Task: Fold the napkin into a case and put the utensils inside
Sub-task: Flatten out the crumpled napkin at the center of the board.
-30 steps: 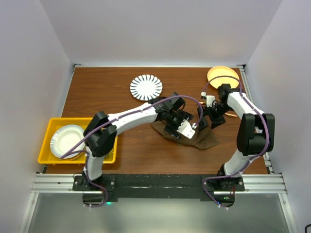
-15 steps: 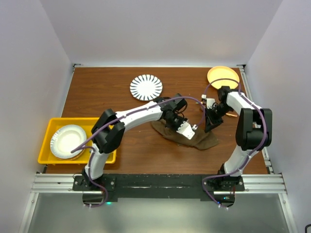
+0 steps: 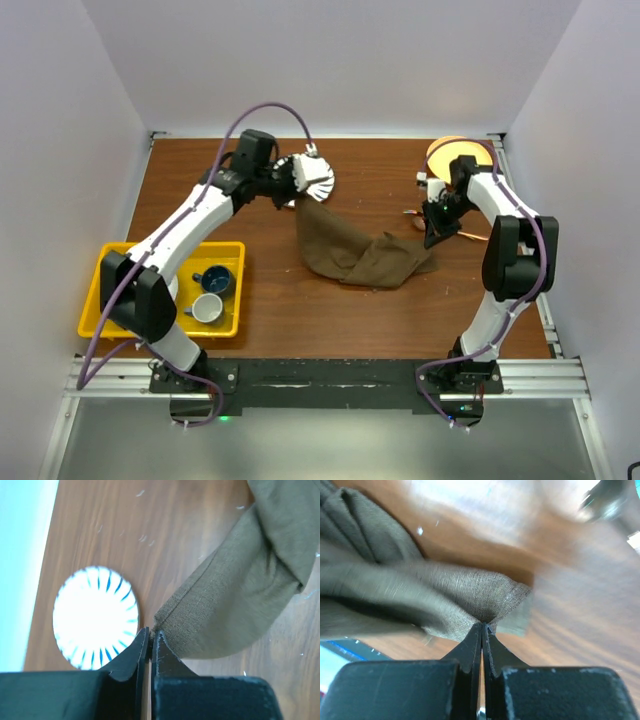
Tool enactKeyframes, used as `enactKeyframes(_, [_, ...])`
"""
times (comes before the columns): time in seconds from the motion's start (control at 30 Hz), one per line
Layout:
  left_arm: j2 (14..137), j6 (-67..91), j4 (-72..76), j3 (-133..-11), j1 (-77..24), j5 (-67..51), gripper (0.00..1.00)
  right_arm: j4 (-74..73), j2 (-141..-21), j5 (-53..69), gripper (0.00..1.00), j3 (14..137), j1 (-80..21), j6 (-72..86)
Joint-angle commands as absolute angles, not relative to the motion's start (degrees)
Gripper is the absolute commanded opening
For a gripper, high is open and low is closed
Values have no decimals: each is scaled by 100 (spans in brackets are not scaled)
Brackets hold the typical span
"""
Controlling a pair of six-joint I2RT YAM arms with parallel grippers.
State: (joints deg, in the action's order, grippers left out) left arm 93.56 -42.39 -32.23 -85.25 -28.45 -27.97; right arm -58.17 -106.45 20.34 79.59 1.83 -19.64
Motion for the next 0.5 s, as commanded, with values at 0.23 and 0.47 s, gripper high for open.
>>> enactKeyframes(0.23, [8842, -2795, -2707, -7033, -1907, -3269, 0, -5906, -10574, 2293, 64, 8464, 185, -2487])
enactKeyframes(0.47, [8798, -2707, -2566, -6750, -1898, -3155, 0, -6354, -10090, 2891, 76, 8762, 185, -2751])
